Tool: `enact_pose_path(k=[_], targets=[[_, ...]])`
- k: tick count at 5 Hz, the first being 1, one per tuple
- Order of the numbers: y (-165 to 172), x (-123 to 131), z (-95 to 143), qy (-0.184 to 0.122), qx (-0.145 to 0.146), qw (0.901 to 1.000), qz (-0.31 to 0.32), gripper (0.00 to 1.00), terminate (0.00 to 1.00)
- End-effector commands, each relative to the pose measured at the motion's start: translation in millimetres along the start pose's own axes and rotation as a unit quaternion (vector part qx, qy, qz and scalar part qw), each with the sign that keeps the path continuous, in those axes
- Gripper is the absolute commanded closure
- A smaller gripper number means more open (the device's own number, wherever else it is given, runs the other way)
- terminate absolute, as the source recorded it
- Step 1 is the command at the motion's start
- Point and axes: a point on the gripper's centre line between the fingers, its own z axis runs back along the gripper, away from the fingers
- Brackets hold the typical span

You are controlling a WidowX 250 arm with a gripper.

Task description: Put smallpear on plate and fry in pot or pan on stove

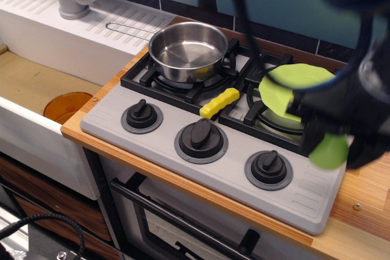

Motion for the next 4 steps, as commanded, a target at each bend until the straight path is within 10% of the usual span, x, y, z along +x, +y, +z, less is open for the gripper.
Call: enact_pose_path(k=[1, 4], targets=[[12.4, 52.0, 9.0, -0.01, -0.022, 0.9996, -0.014, 1.0, 0.0], [19.3, 97.6, -4.0, -0.016, -0.012, 0.9996, -0.022, 1.0, 0.0]])
